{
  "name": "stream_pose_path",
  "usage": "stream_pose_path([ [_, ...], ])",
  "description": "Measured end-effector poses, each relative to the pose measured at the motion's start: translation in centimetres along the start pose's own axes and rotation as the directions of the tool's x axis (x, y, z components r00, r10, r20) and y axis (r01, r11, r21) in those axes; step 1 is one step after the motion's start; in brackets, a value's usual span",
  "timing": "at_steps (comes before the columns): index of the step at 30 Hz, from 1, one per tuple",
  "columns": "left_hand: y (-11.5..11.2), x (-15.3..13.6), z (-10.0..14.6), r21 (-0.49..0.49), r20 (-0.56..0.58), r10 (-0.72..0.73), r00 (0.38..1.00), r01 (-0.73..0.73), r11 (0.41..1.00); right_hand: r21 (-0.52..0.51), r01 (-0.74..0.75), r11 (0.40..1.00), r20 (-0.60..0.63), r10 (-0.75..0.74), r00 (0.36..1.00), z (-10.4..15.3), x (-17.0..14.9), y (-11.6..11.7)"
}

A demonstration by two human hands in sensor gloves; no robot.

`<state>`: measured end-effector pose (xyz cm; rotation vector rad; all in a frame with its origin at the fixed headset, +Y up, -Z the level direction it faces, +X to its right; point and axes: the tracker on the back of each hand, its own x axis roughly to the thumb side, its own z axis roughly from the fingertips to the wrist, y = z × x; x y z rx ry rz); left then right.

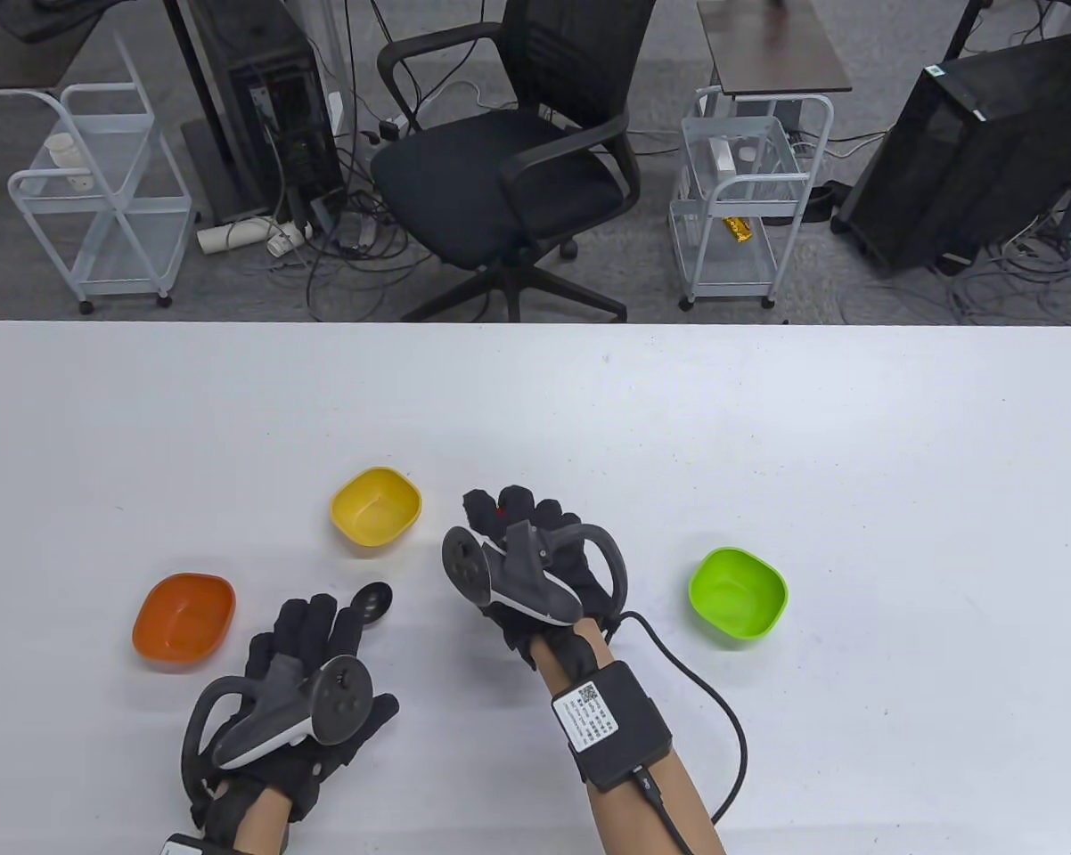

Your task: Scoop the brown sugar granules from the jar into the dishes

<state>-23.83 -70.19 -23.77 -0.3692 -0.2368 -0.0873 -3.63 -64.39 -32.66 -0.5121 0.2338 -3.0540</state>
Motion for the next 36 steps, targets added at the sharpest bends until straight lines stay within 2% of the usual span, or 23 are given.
stream_pose_path([
  [5, -0.1, -0.3, -0.3, -0.028, 0.015, 0.023, 1.0, -0.022, 0.999, -0.001, 0.011, 1.0, 0.063, -0.011, 0.998, 2.8, 1.3, -0.3],
  [11, -0.2, -0.4, -0.5, -0.048, 0.041, 0.048, 0.998, -0.046, 0.998, 0.022, 0.009, 1.0, 0.103, -0.011, 0.995, 5.0, 2.6, 0.3],
  [28, -0.3, 0.1, -0.8, -0.062, 0.105, 0.055, 0.993, -0.048, 0.997, 0.039, 0.003, 0.999, 0.081, -0.006, 0.997, 5.8, 2.5, 1.4],
  [36, -0.5, 0.3, -0.7, -0.052, 0.124, 0.058, 0.991, -0.052, 0.997, 0.122, 0.003, 0.992, 0.059, -0.01, 0.998, 5.7, 2.7, 1.5],
])
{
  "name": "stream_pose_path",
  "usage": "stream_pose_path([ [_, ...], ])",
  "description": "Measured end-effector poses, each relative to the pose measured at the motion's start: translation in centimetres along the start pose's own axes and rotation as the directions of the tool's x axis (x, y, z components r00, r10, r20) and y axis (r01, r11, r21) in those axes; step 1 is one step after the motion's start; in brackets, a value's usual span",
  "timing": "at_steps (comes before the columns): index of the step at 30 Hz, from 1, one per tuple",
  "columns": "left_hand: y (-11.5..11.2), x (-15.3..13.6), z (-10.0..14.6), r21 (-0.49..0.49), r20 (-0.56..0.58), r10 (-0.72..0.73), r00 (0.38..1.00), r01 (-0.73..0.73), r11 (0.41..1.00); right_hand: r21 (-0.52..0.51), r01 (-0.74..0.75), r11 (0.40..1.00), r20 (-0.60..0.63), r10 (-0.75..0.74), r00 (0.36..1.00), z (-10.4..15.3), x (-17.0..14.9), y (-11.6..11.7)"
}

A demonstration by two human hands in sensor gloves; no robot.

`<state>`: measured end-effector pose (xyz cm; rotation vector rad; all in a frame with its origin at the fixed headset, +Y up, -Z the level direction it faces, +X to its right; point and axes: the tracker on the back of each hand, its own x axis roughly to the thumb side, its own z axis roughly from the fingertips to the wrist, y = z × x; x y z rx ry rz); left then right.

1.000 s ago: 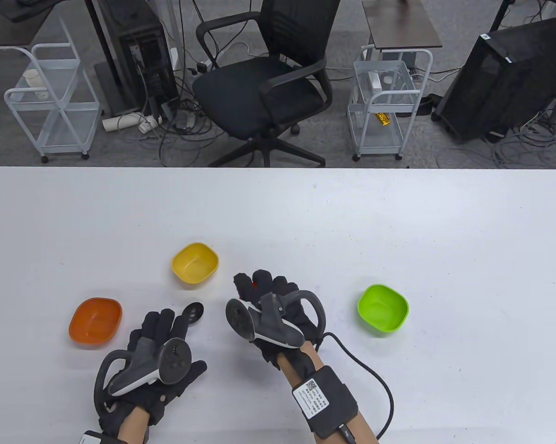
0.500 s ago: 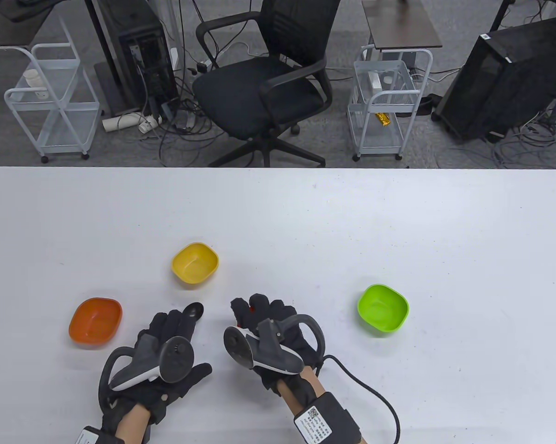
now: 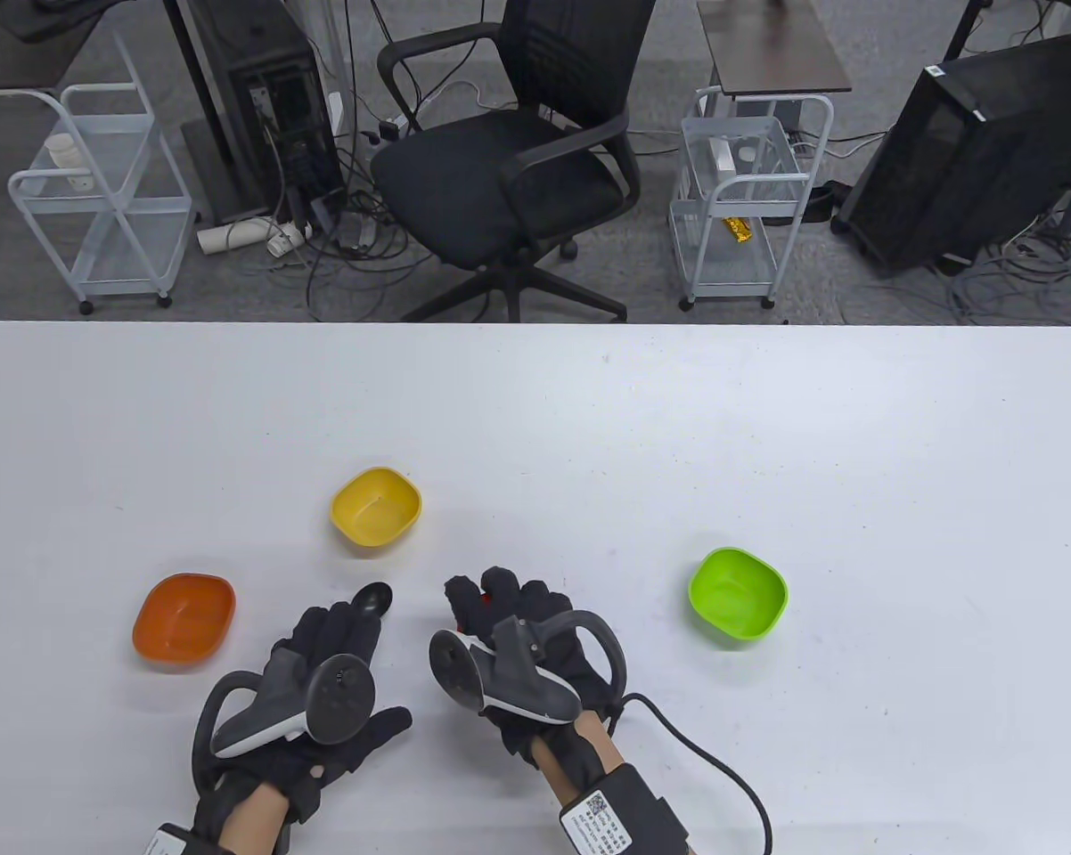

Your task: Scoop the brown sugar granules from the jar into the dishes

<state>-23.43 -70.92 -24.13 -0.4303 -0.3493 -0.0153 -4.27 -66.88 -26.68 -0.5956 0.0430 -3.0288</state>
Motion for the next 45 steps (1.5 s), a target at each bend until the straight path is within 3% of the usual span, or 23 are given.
stream_pose_path([
  [10, -0.2, 0.8, -1.0, -0.035, 0.069, 0.07, 0.995, -0.068, 0.997, 0.142, 0.034, 0.989, 0.0, -0.034, 0.999, -0.1, 0.0, -0.9],
  [15, 0.6, 2.1, -2.0, -0.036, 0.174, 0.226, 0.959, -0.223, 0.974, 0.127, 0.02, 0.992, -0.01, -0.019, 1.0, 0.7, -0.2, -2.4],
  [19, 1.3, 3.0, -3.7, -0.155, 0.19, 0.27, 0.944, -0.243, 0.958, 0.116, 0.012, 0.993, -0.031, -0.009, 0.999, 1.3, -0.1, -3.6],
  [22, 1.6, 3.2, -4.9, -0.178, 0.195, 0.328, 0.924, -0.295, 0.939, 0.101, -0.011, 0.995, -0.054, 0.016, 0.998, 1.6, 0.0, -4.3],
  [32, 1.7, 3.2, -7.2, -0.257, 0.24, 0.54, 0.807, -0.483, 0.837, 0.127, -0.045, 0.991, -0.095, 0.057, 0.994, 1.2, 0.6, -4.7],
  [45, 0.3, 3.4, -8.1, -0.242, 0.317, 0.722, 0.615, -0.683, 0.689, 0.155, -0.006, 0.988, -0.146, 0.029, 0.989, 0.3, 0.3, -5.2],
])
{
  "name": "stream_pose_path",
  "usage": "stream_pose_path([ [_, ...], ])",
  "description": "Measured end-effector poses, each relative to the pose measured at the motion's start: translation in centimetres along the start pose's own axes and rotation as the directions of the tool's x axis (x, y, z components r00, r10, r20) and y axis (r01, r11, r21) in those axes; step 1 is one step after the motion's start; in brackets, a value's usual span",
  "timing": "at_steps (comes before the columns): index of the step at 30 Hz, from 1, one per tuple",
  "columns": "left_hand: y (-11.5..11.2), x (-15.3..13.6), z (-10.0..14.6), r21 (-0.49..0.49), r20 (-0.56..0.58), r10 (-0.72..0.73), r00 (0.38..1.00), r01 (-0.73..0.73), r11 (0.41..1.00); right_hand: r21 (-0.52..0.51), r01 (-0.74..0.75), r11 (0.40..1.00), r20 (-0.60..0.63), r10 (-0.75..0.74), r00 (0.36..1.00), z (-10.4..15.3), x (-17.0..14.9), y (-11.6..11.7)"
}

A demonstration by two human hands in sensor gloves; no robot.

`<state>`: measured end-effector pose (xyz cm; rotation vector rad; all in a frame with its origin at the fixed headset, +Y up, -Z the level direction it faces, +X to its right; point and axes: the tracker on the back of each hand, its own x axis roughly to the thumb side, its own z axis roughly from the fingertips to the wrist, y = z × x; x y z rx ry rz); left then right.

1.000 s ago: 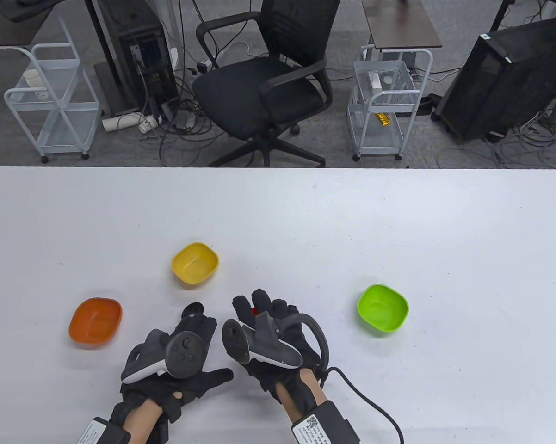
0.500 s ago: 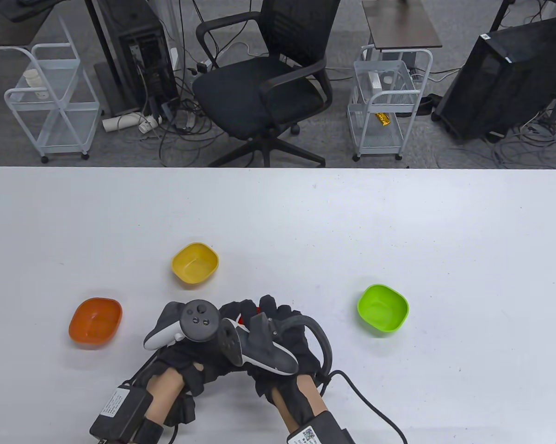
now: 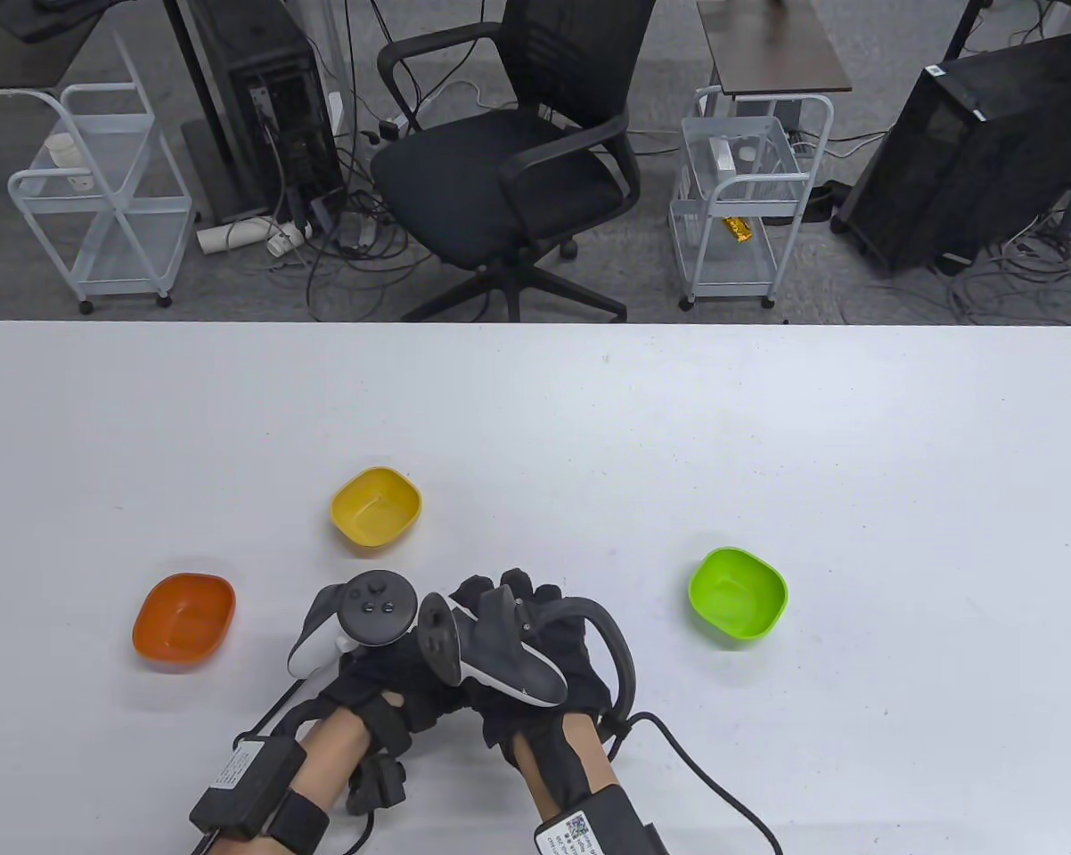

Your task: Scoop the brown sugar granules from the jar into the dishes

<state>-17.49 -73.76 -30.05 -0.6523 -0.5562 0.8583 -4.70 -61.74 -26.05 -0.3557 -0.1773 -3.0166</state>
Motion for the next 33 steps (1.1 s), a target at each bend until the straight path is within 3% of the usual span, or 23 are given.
stream_pose_path([
  [8, 0.02, -0.43, -0.16, 0.006, -0.003, 0.028, 1.0, -0.028, 1.0, -0.013, -0.034, 0.999, -0.011, 0.034, 0.999, -0.28, 0.49, 0.0],
  [20, -0.05, -0.29, -0.27, 0.018, -0.026, 0.006, 1.0, -0.005, 1.0, 0.046, -0.07, 0.996, -0.006, 0.071, 0.997, -0.64, 0.94, -0.2],
  [33, 0.4, -0.08, -0.46, 0.042, -0.035, -0.074, 0.997, 0.076, 0.996, 0.057, -0.096, 0.994, 0.12, 0.089, 0.989, -0.96, 0.92, -0.25],
])
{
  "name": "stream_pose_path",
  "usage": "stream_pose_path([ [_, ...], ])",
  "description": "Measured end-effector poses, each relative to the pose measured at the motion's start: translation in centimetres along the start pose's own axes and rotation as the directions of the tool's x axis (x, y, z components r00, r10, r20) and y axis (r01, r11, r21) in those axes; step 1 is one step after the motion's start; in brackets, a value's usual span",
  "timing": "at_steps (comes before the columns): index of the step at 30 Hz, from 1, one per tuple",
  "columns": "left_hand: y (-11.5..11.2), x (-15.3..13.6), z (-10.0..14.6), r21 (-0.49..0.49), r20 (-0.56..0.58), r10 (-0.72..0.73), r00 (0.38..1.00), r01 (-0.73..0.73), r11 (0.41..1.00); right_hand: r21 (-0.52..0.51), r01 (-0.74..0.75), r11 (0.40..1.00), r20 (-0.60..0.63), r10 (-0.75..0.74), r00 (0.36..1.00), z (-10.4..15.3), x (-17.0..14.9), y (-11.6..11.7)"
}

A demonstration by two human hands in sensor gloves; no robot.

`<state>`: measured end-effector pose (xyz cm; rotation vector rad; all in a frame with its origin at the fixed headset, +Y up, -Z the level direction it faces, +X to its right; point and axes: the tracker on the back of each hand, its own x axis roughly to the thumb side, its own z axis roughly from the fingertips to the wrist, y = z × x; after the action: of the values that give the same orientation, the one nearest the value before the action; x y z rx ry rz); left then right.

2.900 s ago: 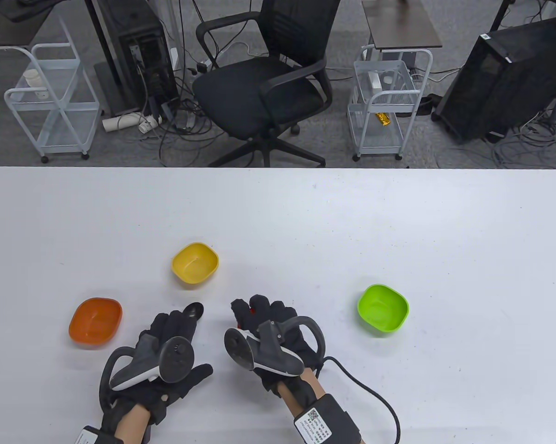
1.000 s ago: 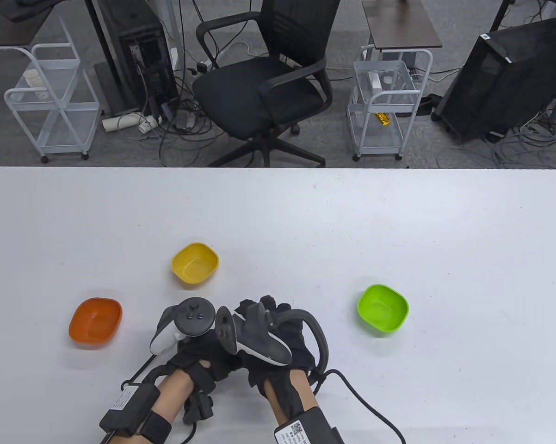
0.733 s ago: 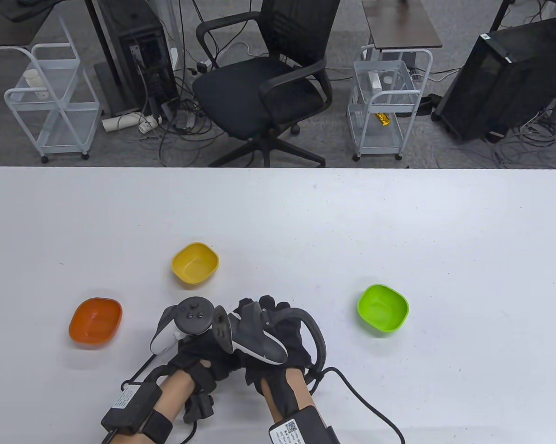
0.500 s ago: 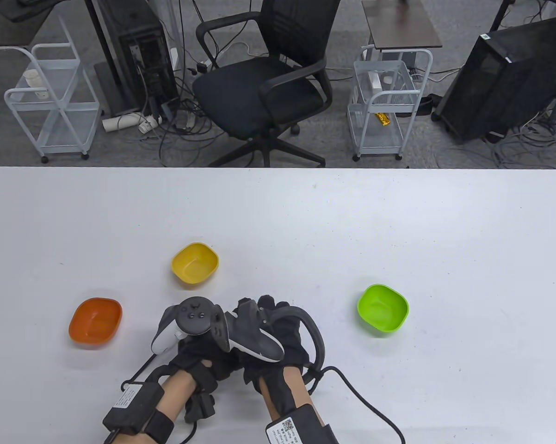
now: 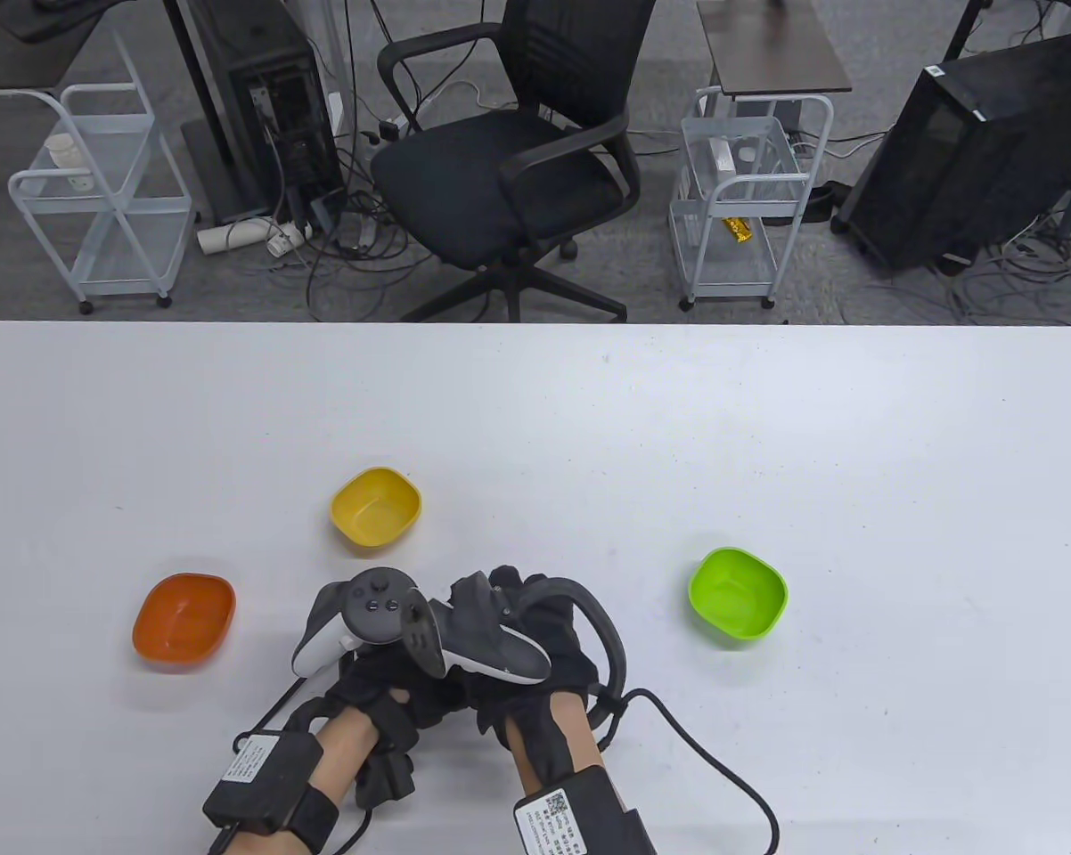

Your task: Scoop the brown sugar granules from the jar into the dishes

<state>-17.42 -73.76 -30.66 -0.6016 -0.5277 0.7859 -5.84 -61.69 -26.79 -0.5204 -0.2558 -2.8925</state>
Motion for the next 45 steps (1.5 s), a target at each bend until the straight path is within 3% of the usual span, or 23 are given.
stream_pose_path([
  [3, 0.1, 0.0, -0.1, 0.0, -0.001, -0.01, 1.0, 0.01, 1.0, 0.015, -0.003, 1.0, 0.062, 0.002, 0.998, 0.1, 0.0, 0.1],
  [18, 0.0, 0.1, 0.0, -0.011, -0.007, -0.005, 1.0, 0.005, 1.0, 0.078, 0.027, 0.997, 0.13, -0.037, 0.991, 0.2, -0.4, 0.2],
  [22, 0.0, 0.2, 0.0, -0.015, -0.008, -0.003, 1.0, 0.003, 1.0, 0.112, 0.023, 0.993, 0.072, -0.031, 0.997, -0.1, -0.2, 0.0],
  [26, 0.0, 0.2, 0.0, -0.013, -0.008, 0.002, 1.0, -0.002, 1.0, 0.16, 0.057, 0.986, -0.145, -0.034, 0.989, -0.9, 0.1, -0.3],
  [29, 0.0, 0.1, 0.0, -0.018, -0.01, 0.007, 1.0, -0.007, 1.0, 0.201, 0.022, 0.979, -0.187, 0.016, 0.982, -1.3, 0.3, -0.4],
  [33, 0.0, 0.1, 0.0, -0.022, -0.004, 0.009, 1.0, -0.009, 1.0, 0.177, 0.031, 0.984, -0.22, 0.009, 0.975, -1.4, 0.4, -0.5],
  [45, 0.0, 0.2, 0.1, -0.021, -0.007, 0.006, 1.0, -0.006, 1.0, 0.231, 0.014, 0.973, -0.069, 0.002, 0.998, -1.2, 1.0, -0.6],
])
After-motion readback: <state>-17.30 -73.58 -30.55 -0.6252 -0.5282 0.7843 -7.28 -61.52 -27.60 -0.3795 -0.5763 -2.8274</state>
